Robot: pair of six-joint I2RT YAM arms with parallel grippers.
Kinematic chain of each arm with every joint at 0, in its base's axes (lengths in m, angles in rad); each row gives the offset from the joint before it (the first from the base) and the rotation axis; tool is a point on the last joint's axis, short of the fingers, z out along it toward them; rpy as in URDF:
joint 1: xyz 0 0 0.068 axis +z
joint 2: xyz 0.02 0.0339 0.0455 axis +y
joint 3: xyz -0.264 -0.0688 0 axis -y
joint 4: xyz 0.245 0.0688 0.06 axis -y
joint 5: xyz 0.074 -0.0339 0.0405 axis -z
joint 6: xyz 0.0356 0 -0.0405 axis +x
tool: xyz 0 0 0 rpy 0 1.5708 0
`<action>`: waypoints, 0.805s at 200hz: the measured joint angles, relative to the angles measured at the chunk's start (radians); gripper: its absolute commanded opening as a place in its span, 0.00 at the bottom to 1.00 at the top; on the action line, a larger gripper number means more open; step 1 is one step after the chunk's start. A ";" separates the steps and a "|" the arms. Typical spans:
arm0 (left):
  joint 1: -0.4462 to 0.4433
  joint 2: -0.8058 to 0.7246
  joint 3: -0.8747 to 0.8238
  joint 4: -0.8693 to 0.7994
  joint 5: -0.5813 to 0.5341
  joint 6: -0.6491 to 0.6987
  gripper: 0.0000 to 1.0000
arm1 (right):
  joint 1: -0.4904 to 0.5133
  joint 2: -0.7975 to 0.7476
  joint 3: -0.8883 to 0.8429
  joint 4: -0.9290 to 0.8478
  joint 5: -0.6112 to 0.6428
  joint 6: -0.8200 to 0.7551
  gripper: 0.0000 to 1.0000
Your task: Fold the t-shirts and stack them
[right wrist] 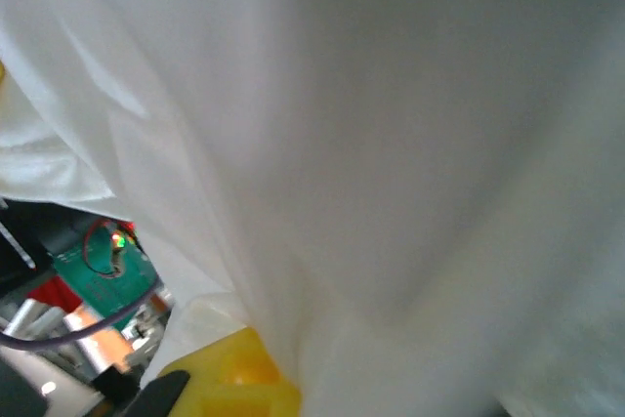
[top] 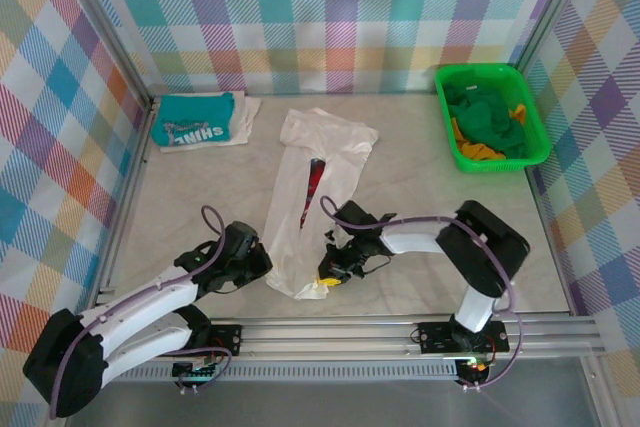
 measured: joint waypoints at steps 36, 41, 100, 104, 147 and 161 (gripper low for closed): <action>-0.028 -0.051 -0.005 0.010 0.024 -0.024 0.00 | -0.045 -0.192 -0.027 -0.101 0.096 -0.018 0.00; -0.039 -0.056 -0.005 0.010 0.026 -0.029 0.00 | -0.051 -0.213 -0.033 -0.113 0.102 -0.019 0.00; -0.297 -0.045 -0.021 0.043 0.012 -0.151 0.00 | -0.066 -0.367 -0.243 -0.194 0.127 0.003 0.00; -0.315 -0.040 -0.015 0.036 0.013 -0.156 0.00 | -0.066 -0.385 -0.257 -0.210 0.131 0.006 0.00; -0.341 0.003 0.098 -0.011 -0.031 -0.148 0.00 | -0.070 -0.487 -0.207 -0.333 0.189 0.011 0.00; -0.312 0.024 0.152 -0.024 -0.032 -0.126 0.00 | -0.098 -0.487 -0.151 -0.349 0.203 0.003 0.00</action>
